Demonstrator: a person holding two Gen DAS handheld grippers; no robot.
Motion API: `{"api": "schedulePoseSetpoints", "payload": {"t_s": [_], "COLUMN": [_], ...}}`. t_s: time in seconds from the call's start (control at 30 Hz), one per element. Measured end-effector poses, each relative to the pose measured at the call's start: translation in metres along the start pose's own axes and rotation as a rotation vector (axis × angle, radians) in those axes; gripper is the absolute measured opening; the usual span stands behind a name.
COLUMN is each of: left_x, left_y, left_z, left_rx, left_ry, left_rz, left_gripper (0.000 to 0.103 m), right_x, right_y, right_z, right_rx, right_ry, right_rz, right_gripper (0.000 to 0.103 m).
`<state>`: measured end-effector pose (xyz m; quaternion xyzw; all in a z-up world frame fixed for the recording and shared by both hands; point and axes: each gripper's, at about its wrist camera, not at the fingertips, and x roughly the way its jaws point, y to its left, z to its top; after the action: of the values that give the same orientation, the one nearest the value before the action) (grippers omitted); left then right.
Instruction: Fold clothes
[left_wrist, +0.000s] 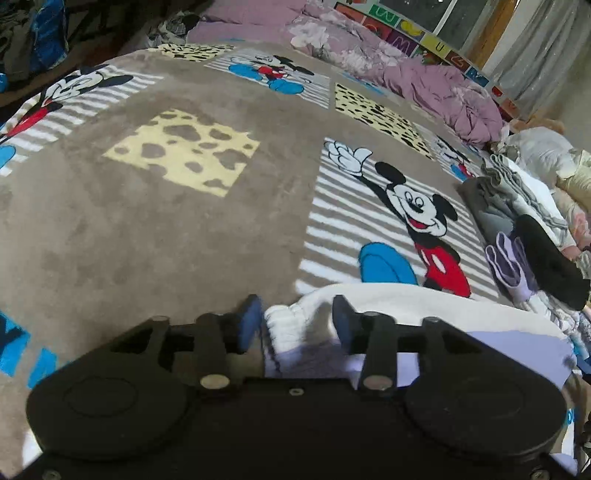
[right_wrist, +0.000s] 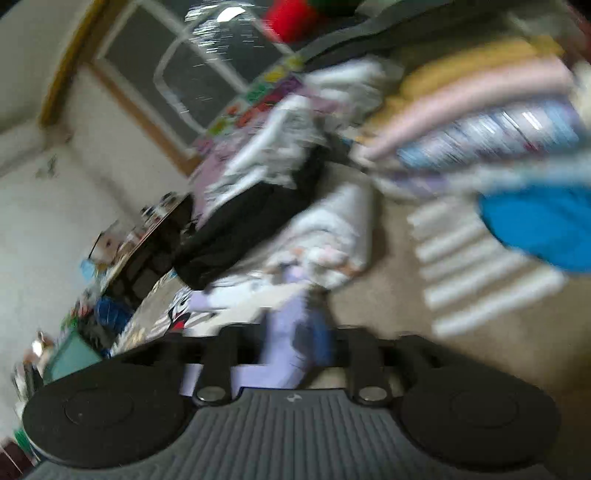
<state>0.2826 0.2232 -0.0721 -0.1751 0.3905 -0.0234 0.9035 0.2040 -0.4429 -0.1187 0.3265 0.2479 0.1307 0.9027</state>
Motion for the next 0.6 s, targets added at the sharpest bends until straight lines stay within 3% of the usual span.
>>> {"api": "schedulePoseSetpoints", "payload": {"t_s": [0.03,0.1,0.13,0.2,0.27,0.3,0.33,0.4,0.5,0.57,0.6], "left_x": [0.002,0.008,0.012,0.016,0.014,0.012,0.01,0.023,0.018,0.009,0.001], "left_y": [0.001,0.0,-0.003,-0.007,-0.006,-0.004,-0.001,0.0,-0.006,-0.014,-0.02], "left_z": [0.0,-0.001,-0.002,-0.004,-0.003,-0.001,0.001,-0.001,0.002,0.001,-0.002], "left_rx": [-0.002,0.008,0.02,0.038,0.011,-0.022,-0.054,-0.026,0.02,0.083,0.134], "left_ry": [0.003,0.025,0.037,0.05,0.042,0.033,0.025,0.067,0.065,0.036,0.012], "left_rz": [0.006,0.018,0.024,0.039,0.028,0.008,-0.012,0.04,0.064,0.11,0.142], "left_gripper": [0.043,0.041,0.032,0.024,0.023,0.023,0.023,0.026,0.032,0.046,0.046], "right_x": [0.001,0.005,0.01,0.018,0.031,0.037,0.04,0.028,0.029,0.028,0.023], "right_y": [0.004,0.006,0.005,0.003,0.001,0.0,-0.003,0.0,-0.012,-0.019,-0.016], "right_z": [0.001,0.003,0.005,0.007,0.006,0.005,0.004,0.007,0.009,0.009,0.012], "right_rx": [-0.029,-0.048,-0.048,-0.047,-0.051,-0.051,-0.039,-0.032,-0.019,0.015,0.003], "right_ry": [-0.003,0.003,0.008,0.02,0.068,0.092,0.11,0.061,0.086,0.086,0.066], "right_rz": [0.0,-0.003,-0.002,-0.002,-0.016,-0.026,-0.05,-0.067,-0.14,-0.144,-0.138], "right_gripper": [0.081,0.08,0.08,0.074,0.057,0.026,0.015,0.015,0.015,0.014,0.023]}}
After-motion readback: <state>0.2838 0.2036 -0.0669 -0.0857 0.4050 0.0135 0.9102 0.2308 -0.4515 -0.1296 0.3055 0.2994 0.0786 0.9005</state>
